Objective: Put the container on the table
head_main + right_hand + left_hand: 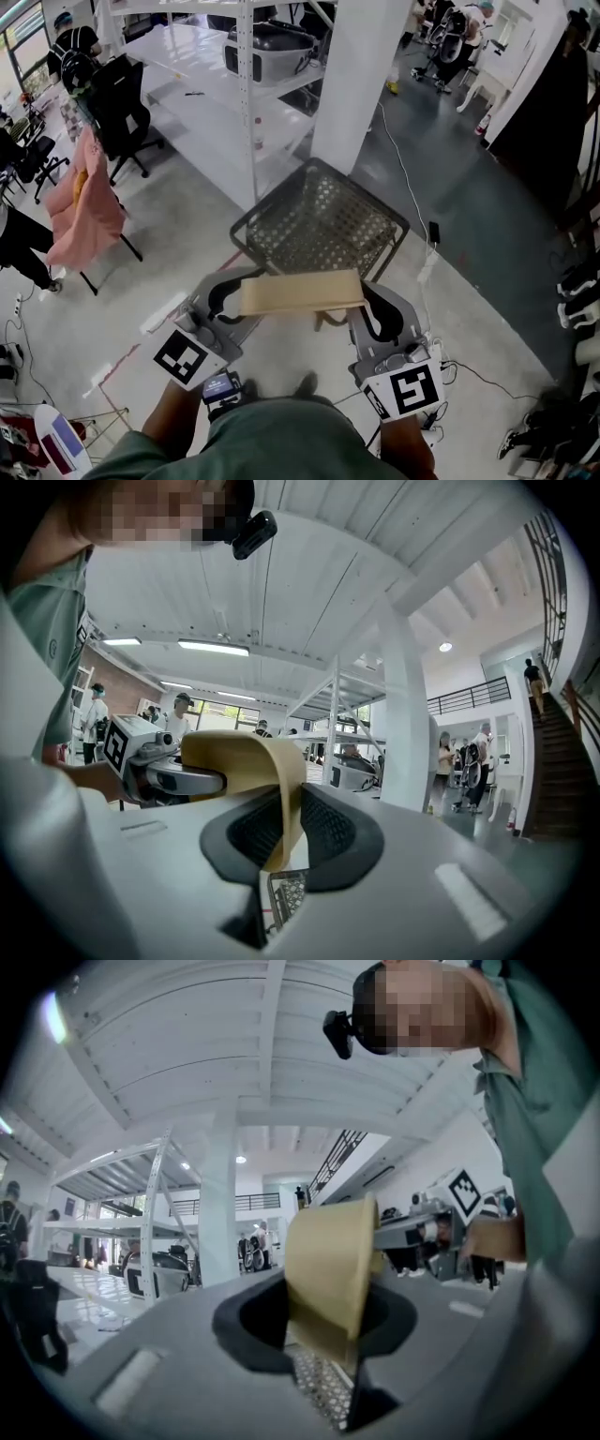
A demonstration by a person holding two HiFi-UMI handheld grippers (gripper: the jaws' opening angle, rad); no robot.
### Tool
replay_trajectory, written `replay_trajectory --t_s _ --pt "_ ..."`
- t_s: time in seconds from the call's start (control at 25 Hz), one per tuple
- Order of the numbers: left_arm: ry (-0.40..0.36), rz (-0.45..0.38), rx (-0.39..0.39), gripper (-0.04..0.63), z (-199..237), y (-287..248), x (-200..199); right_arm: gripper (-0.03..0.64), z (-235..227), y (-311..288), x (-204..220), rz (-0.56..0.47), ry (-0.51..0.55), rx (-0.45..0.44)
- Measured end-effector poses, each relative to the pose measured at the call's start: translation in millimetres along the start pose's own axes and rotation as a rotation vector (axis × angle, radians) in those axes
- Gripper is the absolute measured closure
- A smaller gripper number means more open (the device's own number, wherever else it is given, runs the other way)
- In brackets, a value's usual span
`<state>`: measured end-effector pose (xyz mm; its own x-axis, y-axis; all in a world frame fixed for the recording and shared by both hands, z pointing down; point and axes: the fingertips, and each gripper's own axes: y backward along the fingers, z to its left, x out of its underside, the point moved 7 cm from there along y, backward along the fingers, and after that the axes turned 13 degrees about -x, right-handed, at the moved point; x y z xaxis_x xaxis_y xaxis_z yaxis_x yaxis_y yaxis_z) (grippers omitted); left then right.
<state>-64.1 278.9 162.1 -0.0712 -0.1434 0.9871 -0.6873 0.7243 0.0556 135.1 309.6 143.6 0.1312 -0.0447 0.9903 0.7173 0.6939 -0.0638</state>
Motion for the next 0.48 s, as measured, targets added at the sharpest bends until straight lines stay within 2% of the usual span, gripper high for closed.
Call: replay_trajectory --t_s 0.24,0.48 --pt "-0.015 0.036 -0.075 0.477 -25 -28 -4 0.571 -42 15 9 -0.017 -0.012 -0.083" --pt "-0.039 0.06 -0.124 0.477 -44 -44 -1 0.571 -65 24 24 -0.045 -0.029 -0.144"
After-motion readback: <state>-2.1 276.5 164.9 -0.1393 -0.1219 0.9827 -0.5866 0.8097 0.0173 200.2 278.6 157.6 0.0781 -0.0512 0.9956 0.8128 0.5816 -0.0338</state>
